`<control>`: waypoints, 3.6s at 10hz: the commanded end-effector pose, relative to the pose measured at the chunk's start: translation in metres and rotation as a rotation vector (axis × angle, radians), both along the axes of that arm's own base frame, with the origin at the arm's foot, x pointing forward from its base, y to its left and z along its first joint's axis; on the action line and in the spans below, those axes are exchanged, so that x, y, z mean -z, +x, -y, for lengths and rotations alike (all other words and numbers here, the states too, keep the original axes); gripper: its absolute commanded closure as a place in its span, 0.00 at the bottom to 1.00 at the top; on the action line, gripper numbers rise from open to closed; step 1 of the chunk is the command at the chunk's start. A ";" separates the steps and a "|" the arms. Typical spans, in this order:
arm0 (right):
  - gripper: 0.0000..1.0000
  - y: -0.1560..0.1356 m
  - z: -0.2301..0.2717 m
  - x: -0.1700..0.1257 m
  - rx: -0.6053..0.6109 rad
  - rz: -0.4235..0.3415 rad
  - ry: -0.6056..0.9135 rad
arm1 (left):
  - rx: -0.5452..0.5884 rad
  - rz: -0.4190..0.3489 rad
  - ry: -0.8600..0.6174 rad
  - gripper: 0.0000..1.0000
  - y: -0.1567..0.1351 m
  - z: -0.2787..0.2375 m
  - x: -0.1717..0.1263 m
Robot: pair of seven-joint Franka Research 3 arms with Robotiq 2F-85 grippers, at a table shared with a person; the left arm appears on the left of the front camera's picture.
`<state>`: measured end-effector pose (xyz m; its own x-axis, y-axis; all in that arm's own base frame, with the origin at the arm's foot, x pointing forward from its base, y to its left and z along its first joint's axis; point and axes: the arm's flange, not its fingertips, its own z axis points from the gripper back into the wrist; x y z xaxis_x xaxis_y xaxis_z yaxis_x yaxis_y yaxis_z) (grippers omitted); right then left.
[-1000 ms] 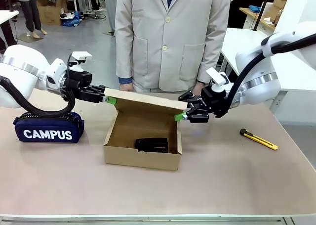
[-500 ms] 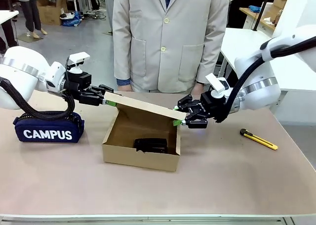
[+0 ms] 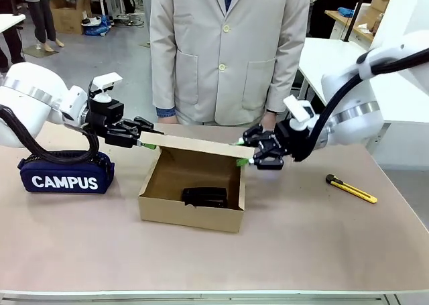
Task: Pack the item into the box.
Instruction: Close the Mailer Box.
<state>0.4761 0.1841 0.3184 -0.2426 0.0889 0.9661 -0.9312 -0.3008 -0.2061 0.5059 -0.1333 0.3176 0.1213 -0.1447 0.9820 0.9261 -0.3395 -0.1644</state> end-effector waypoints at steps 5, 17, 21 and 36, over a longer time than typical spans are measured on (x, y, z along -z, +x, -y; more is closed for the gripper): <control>0.55 -0.041 0.002 0.008 -0.067 0.167 0.023 | 0.035 0.110 -0.084 0.52 0.000 0.003 -0.002; 0.00 -0.042 0.025 0.011 -0.086 0.080 -0.020 | 0.086 0.147 -0.057 0.00 -0.007 -0.007 -0.017; 0.00 -0.044 0.081 -0.002 -0.026 -0.019 0.098 | -0.018 0.150 0.002 0.00 -0.020 -0.078 -0.045; 0.00 -0.049 -0.012 0.045 0.367 -0.255 -0.165 | 0.022 0.016 0.274 0.00 -0.017 0.013 0.036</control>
<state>0.4237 0.1949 0.2656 0.0661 0.2419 0.9680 -0.9972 0.0487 0.0560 0.4914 -0.1457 0.2865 0.1050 -0.3702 0.9230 0.9227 -0.3099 -0.2293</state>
